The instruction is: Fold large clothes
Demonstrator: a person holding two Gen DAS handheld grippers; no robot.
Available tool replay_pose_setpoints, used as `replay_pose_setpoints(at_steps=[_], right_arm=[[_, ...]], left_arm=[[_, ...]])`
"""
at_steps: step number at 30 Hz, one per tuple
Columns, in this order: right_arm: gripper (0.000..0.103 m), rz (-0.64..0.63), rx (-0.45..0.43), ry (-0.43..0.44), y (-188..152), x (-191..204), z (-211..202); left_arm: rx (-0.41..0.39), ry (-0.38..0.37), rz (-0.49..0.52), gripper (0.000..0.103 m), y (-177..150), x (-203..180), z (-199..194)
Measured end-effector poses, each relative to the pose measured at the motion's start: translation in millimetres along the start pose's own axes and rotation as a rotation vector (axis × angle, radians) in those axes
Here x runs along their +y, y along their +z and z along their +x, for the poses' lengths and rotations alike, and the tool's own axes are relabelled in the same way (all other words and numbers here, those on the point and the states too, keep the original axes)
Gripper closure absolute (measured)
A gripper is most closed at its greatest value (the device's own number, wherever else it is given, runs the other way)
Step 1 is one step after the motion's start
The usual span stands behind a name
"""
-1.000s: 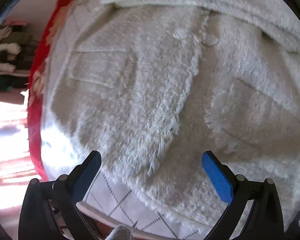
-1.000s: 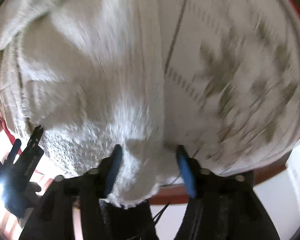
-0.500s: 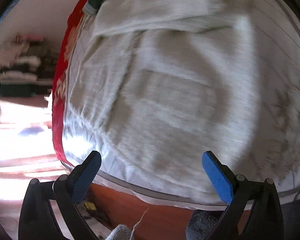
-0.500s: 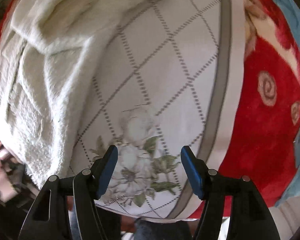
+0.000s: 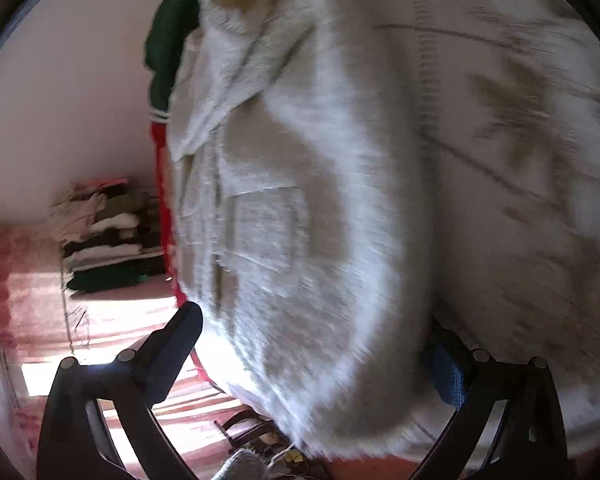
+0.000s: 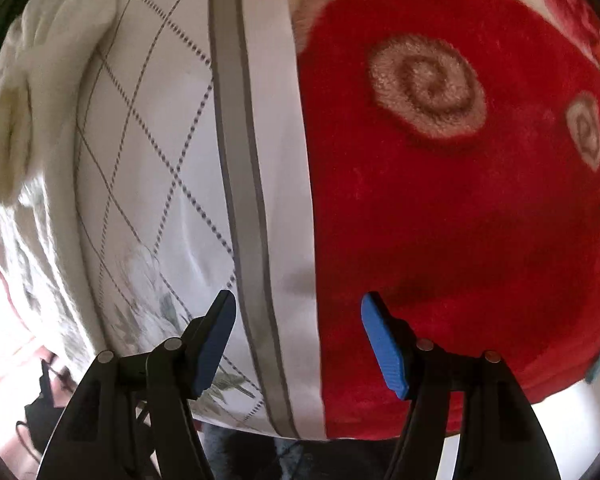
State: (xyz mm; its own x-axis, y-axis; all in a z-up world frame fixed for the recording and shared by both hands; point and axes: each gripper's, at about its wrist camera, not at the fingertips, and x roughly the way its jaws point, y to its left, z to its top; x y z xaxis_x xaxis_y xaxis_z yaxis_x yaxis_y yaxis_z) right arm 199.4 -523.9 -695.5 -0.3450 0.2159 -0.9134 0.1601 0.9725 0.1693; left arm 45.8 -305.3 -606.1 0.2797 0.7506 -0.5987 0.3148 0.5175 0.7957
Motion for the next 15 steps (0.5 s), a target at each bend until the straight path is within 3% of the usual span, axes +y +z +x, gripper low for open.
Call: replay_pose_setpoints(at_steps=[2,6,10,13,14,15], right_arm=[[0.036,0.008,-0.001,0.046,14.5,-20.3,-7.6],[0.034,0.023,-0.011,0.201,34.4,-22.4,-11.6],[0.033,0.044,-0.013,0.341,55.8,-28.9,-21.6],[0.033,0.072,-0.063,0.397,58.4,-40.9,-45.5],[0.033,0.08,-0.083,0.413,59.2,-45.0,-53.3],[0.033,0.087,-0.111,0.433,60.0,-51.9,-66.0]], left_arm=[[0.016,0.013,-0.023,0.0,7.5,11.8,13.3],[0.028,0.029,-0.049,0.0,17.7,29.4,27.9],[0.069,-0.04,-0.136,0.0,23.5,56.3,34.2],[0.088,-0.074,-0.187,0.0,24.3,73.5,34.2],[0.089,-0.082,-0.199,0.002,24.2,78.0,34.9],[0.089,-0.099,-0.213,0.011,24.9,81.6,33.3]])
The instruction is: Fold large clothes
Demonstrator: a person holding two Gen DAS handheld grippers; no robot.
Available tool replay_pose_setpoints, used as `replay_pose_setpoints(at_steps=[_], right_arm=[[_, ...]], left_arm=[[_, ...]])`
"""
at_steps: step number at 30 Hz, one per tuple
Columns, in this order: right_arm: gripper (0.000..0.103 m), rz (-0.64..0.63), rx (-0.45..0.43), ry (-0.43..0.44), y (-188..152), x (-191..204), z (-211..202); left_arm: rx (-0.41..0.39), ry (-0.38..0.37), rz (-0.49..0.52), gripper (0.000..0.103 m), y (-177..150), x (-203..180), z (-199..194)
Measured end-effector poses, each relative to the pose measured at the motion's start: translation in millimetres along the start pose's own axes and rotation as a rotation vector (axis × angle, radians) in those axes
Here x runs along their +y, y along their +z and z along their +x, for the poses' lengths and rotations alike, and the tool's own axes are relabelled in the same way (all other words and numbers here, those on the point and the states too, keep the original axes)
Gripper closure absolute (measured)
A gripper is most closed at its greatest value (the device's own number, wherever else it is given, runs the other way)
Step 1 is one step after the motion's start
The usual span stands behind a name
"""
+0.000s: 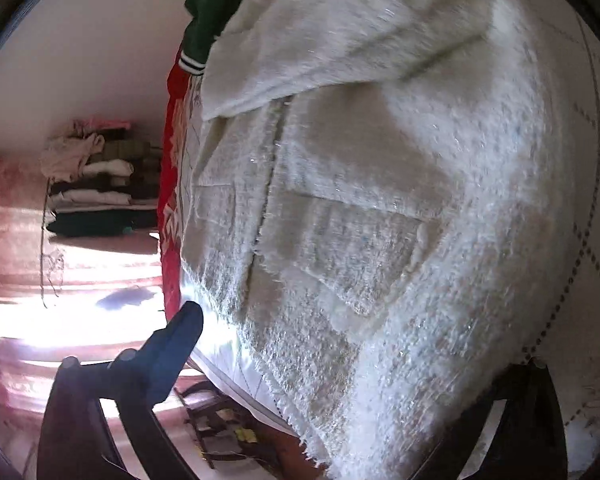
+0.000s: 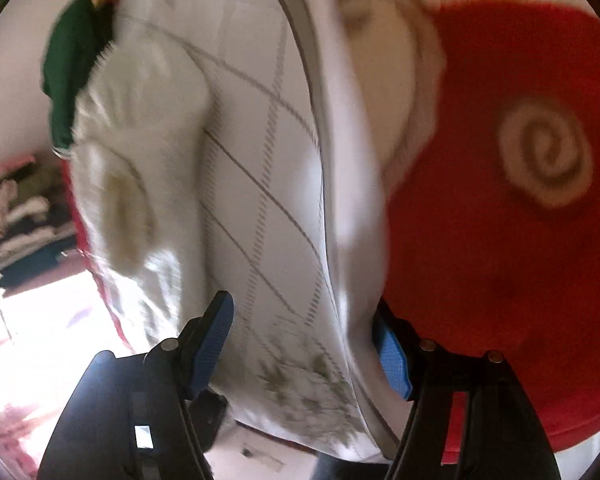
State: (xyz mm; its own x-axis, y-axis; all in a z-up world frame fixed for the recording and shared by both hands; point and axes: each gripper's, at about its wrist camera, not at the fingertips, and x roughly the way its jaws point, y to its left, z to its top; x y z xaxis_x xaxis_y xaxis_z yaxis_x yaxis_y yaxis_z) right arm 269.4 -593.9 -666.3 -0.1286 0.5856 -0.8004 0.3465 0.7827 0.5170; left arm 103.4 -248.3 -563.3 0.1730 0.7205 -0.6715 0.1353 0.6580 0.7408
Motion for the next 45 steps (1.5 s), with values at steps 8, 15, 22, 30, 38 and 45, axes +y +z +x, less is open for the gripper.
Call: replay_pose_setpoints(at_steps=[8,15,22,30,38,45], right_arm=[[0.028,0.032,-0.006,0.164,-24.3,20.1,-3.3],[0.028,0.036,-0.188,0.127,-53.3,65.3,-44.4],[0.022,0.015,-0.113,0.292,-36.8,83.5,-46.2],[0.015,0.166,0.056,0.587,-3.0,81.8,102.8],[0.01,0.068,0.08,0.628,9.2,113.6,147.8],[0.077,0.053,0.075,0.474,3.7,143.1,145.8]], left_arm=[[-0.02,-0.116,-0.018,0.088,5.2,7.5,-16.9],[-0.012,-0.143,-0.027,0.091,9.8,17.2,-22.8],[-0.006,-0.154,-0.032,0.091,14.1,23.2,-25.7],[-0.001,-0.155,-0.017,0.091,18.5,25.8,-22.8],[0.013,-0.18,-0.029,0.091,21.2,30.7,-17.5],[0.021,-0.223,-0.08,0.094,22.3,52.8,-15.8]])
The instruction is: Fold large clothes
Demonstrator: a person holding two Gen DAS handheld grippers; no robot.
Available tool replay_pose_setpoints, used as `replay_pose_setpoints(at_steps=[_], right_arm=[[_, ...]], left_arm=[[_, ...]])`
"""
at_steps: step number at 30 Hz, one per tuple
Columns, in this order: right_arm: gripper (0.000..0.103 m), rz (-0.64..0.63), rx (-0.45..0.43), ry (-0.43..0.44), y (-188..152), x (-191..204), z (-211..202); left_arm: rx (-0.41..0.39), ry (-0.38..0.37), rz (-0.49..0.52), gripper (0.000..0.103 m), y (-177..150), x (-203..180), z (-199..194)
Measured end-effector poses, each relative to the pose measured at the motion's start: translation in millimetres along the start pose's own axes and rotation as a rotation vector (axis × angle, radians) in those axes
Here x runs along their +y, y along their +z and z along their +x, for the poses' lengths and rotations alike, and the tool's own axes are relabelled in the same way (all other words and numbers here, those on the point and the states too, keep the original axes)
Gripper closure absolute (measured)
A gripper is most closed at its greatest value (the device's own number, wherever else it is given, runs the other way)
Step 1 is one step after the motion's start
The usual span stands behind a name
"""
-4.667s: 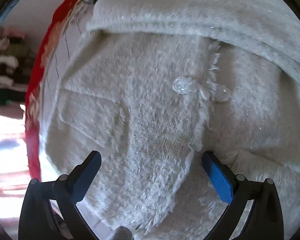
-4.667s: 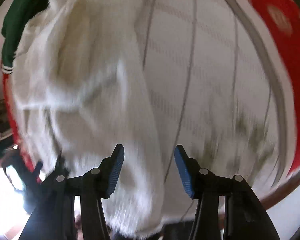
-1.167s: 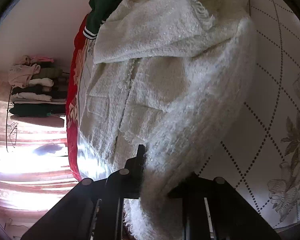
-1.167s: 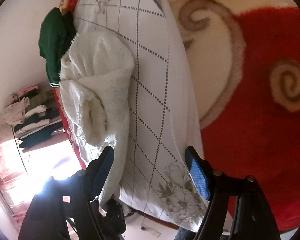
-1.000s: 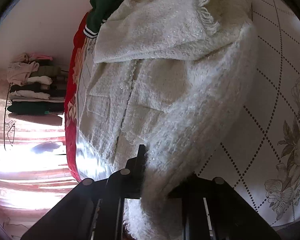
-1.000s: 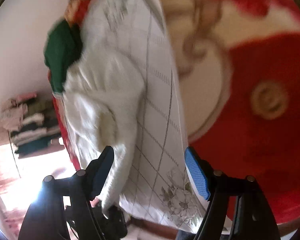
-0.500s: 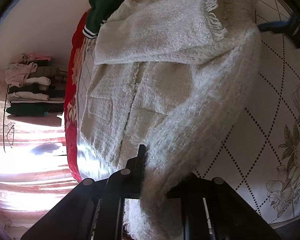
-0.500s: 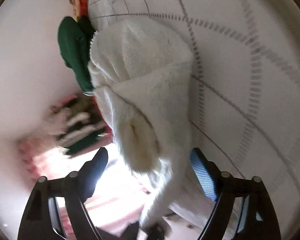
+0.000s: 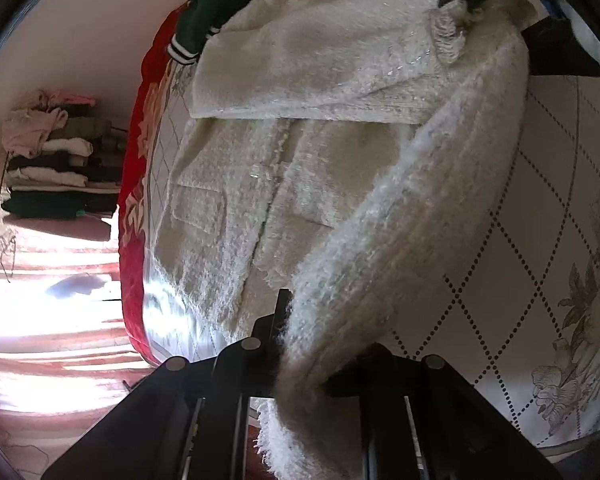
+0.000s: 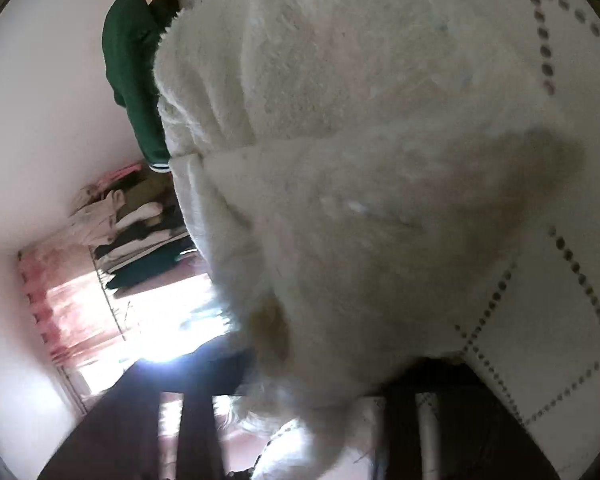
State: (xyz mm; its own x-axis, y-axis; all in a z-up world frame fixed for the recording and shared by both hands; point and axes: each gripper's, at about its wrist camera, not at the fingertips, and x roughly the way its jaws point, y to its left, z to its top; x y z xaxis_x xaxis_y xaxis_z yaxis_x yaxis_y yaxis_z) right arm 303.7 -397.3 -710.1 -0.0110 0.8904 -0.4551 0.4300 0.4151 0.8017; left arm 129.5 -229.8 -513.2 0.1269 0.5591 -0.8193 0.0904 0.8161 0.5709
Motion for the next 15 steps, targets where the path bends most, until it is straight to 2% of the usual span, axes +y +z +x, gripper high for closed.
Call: replay_pose_setpoints(at_steps=[3,8,12,13,15], right_arm=[[0.08,-0.038,-0.023,-0.026,-14.3,31.3,-7.9],[0.08,-0.101,-0.053,-0.085,-40.4,112.5,-4.3],[0.081,-0.165,-0.063,-0.184,-53.0,193.1,26.5],[0.081,-0.179,-0.06,-0.218,-53.5,214.9,40.6],[0.08,-0.184,-0.071,-0.273,-52.2,246.8,62.7]], left_arm=[[-0.021,-0.026,-0.043,0.094,-0.1,23.7,-7.3],[-0.06,-0.098,-0.128,0.094,-1.9,82.6,-11.0],[-0.068,-0.175,-0.174,0.091,3.0,138.4,3.3],[-0.066,-0.201,-0.187,0.088,6.2,157.1,12.6],[-0.062,-0.253,-0.212,0.088,13.1,190.7,35.0]])
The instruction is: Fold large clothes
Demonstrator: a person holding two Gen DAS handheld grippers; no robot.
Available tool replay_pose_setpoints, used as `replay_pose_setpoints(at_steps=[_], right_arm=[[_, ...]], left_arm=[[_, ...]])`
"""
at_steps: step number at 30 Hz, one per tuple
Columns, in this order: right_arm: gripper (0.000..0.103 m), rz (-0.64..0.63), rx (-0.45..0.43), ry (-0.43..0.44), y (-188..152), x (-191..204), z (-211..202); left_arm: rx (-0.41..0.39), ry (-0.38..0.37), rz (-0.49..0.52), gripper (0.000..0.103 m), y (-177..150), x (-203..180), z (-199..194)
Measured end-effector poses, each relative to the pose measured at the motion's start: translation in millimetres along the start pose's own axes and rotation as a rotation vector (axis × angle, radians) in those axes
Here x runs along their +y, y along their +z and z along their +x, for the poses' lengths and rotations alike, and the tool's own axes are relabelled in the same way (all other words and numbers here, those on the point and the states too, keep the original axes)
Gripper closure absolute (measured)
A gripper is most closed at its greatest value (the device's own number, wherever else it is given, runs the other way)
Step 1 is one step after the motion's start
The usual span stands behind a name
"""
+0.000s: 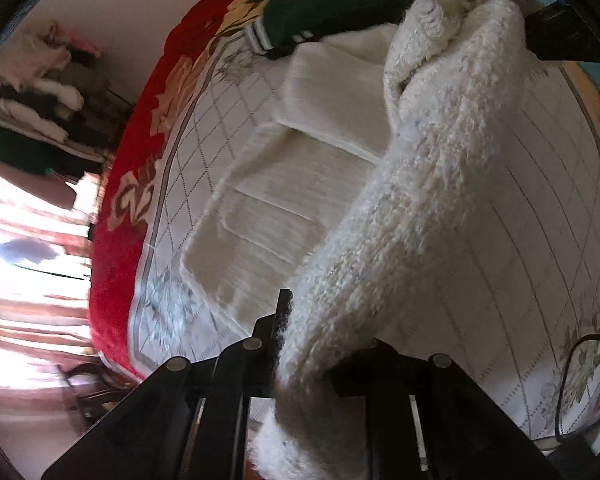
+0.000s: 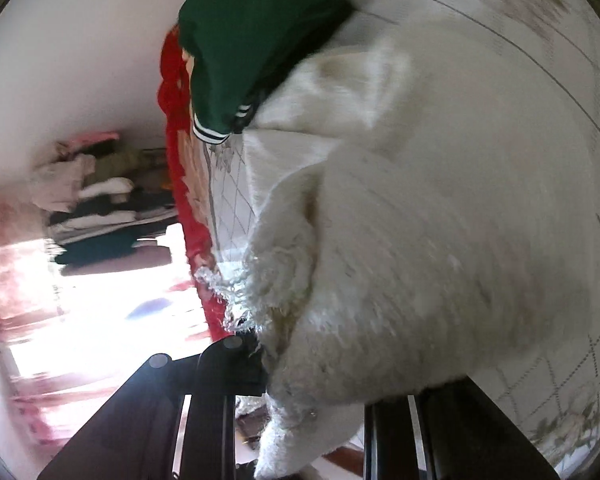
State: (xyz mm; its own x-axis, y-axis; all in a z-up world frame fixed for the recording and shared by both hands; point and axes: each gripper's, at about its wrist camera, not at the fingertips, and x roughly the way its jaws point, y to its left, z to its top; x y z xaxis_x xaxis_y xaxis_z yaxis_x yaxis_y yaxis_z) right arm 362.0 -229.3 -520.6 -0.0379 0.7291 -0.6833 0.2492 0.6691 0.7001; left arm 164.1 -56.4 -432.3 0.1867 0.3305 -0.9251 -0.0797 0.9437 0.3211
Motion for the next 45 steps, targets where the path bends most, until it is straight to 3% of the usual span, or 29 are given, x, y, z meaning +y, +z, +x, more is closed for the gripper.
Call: replay_pose_setpoints(at_steps=[6,8,9,12,14,18,20,21,23,25,28,31,32,33,34,35,38,42,45], right_arm=[[0.074,0.009,0.026,-0.199,38.1,93.7,91.0],[0.062,0.004,0.051,-0.265,55.3,112.7,129.2],[0.058,0.01,0.064,-0.282,63.4,117.7,147.5],[0.046,-0.003,0.094,-0.228,82.9,126.5,188.5],[0.03,-0.012,0.091,-0.17,89.2,130.8,197.4],[0.027,-0.092,0.044,-0.082,82.1,131.5,161.8],[0.023,-0.14,-0.068,-0.13,71.5,114.0,113.0],[0.022,-0.147,-0.121,-0.169,70.9,102.3,95.1],[0.019,-0.13,-0.203,-0.274,68.1,60.8,59.5],[0.019,-0.048,-0.194,-0.277,74.9,9.9,50.9],[0.019,0.049,-0.118,-0.115,93.4,-55.5,76.8],[0.018,0.087,-0.063,0.028,109.4,-83.3,113.7],[0.027,0.07,-0.08,0.099,111.9,-82.5,120.4],[0.038,0.049,-0.109,0.109,112.4,-77.7,123.5],[0.061,0.042,-0.122,0.106,110.3,-73.7,126.8],[0.067,0.049,-0.134,0.116,107.3,-72.3,127.3],[0.072,0.142,-0.222,0.148,79.1,-75.3,106.0],[0.073,0.352,-0.301,0.117,-17.5,-107.1,60.8],[0.062,0.471,-0.237,0.021,-98.4,-142.9,34.0]], left_arm=[[0.048,-0.169,-0.111,0.083,36.9,94.8,78.2],[0.072,-0.213,-0.134,0.074,47.0,115.2,107.5],[0.088,-0.221,-0.141,0.064,52.8,127.7,129.2],[0.117,-0.224,-0.186,0.051,59.5,156.5,169.5],[0.149,-0.247,-0.239,0.041,58.2,176.1,192.5],[0.17,-0.274,-0.318,0.027,47.2,196.5,197.5],[0.157,-0.284,-0.344,0.023,41.0,198.7,188.3],[0.152,-0.289,-0.356,0.015,38.9,198.8,184.7],[0.136,-0.306,-0.38,0.011,34.3,195.6,175.2],[0.13,-0.298,-0.405,0.011,30.3,190.4,169.5],[0.124,-0.261,-0.413,0.011,26.0,182.9,166.7],[0.125,-0.21,-0.418,0.011,24.1,181.2,161.9],[0.122,-0.197,-0.429,0.011,23.9,189.9,163.2],[0.118,-0.183,-0.447,0.011,22.8,198.8,164.7],[0.116,-0.167,-0.461,0.011,20.0,203.5,162.5],[0.113,-0.148,-0.474,0.011,16.2,208.3,159.7],[0.113,-0.105,-0.486,0.011,8.3,219.1,153.3],[0.126,-0.099,-0.49,0.011,-1.3,225.9,139.2],[0.132,-0.101,-0.469,0.011,-7.5,223.2,130.4]])
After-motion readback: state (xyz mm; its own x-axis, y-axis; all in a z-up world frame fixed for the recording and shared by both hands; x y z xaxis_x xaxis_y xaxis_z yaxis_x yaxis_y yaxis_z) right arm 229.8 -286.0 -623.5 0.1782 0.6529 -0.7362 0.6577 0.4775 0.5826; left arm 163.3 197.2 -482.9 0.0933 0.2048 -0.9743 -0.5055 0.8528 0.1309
